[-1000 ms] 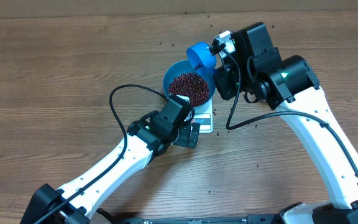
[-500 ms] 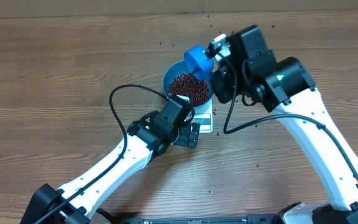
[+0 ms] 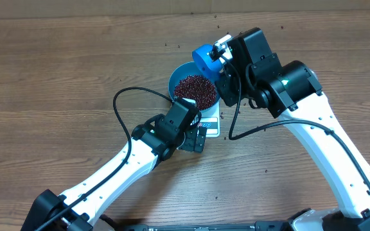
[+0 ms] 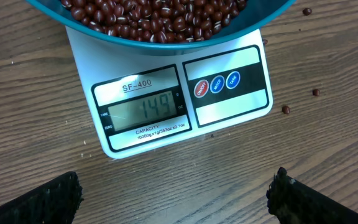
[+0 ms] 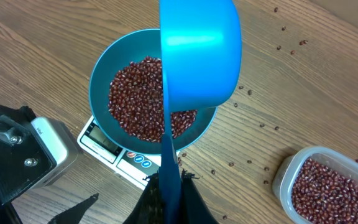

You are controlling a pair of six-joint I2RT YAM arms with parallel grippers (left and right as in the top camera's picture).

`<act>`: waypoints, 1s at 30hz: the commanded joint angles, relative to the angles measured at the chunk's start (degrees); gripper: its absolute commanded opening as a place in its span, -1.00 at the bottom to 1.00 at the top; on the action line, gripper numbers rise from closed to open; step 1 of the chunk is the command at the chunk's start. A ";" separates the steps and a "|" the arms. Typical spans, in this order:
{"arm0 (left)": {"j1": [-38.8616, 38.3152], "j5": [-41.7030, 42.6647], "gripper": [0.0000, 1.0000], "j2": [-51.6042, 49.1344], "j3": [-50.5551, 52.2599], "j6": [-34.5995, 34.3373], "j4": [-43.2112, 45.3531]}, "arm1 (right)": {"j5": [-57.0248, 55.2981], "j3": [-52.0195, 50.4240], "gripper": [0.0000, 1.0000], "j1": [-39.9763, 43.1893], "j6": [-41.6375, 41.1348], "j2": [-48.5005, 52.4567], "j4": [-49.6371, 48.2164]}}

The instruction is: Scoop item into bowl and weigh 150g on scale

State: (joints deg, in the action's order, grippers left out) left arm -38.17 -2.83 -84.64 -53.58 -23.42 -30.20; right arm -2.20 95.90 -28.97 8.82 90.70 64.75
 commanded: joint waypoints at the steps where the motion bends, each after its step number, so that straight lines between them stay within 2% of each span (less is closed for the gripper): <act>1: -0.07 -0.33 0.99 0.00 0.28 1.14 0.04 | -0.72 1.57 -0.93 0.00 -0.22 -1.05 -0.37; 13: -0.07 -0.33 0.99 0.00 0.28 1.16 0.07 | 6.47 1.57 -0.93 2.10 -1.62 -1.05 -0.42; 26: -0.07 -0.33 0.99 0.00 0.28 1.14 0.07 | 28.09 1.57 -0.93 14.93 -2.99 -1.05 -0.31; 30: -0.07 -0.33 0.99 0.00 0.28 1.14 0.07 | 31.54 1.57 -0.93 18.23 -2.99 -1.05 -0.26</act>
State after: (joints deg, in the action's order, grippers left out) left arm -38.17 -2.85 -84.64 -53.58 -23.42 -30.20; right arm 23.16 95.90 -12.75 6.00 90.70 64.75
